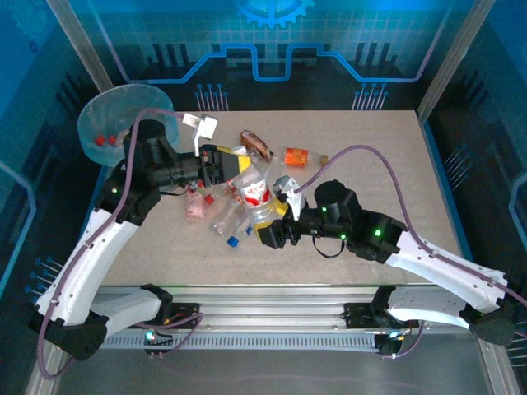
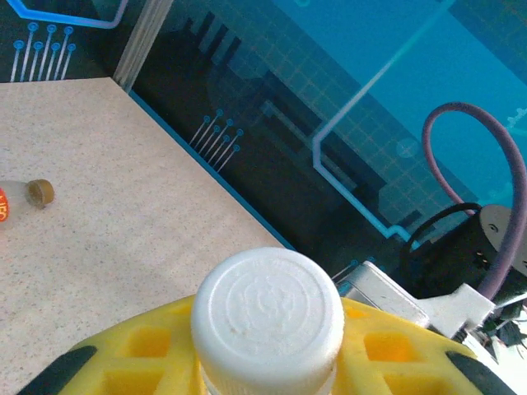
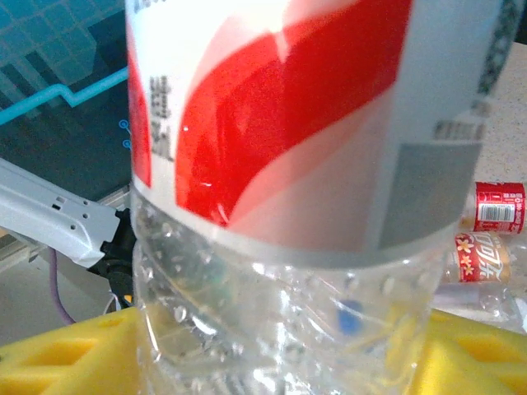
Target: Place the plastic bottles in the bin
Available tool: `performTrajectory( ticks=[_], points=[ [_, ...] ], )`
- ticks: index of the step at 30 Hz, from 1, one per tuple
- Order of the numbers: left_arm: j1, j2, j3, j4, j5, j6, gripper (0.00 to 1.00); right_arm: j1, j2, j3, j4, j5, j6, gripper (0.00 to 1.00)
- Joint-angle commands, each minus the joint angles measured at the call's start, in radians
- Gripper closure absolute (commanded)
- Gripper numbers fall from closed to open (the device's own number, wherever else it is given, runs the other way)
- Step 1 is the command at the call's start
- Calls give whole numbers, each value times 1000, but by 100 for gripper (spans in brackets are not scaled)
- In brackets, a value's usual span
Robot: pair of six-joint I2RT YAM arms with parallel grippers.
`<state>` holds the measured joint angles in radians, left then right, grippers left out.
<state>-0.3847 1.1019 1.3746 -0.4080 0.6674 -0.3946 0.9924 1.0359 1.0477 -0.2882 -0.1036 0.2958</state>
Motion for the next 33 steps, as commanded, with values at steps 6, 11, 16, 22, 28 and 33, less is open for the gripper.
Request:
performTrajectory(
  ticks=[6, 11, 16, 22, 28, 33],
  points=[
    [4, -18, 174, -161, -376, 108, 100, 17, 21, 129, 6, 183, -39, 9],
    [84, 11, 308, -251, -580, 225, 100, 17, 109, 251, 33, 226, -86, 9],
    [308, 68, 440, -268, -678, 284, 100, 17, 205, 344, 57, 221, -131, 9],
    [515, 168, 523, -210, -810, 397, 100, 19, 261, 364, 72, 184, -131, 10],
    [707, 256, 526, -91, -787, 347, 100, 19, 268, 339, 69, 169, -121, 11],
    [780, 324, 494, -3, -779, 329, 100, 19, 274, 322, 57, 160, -118, 11]
  ],
)
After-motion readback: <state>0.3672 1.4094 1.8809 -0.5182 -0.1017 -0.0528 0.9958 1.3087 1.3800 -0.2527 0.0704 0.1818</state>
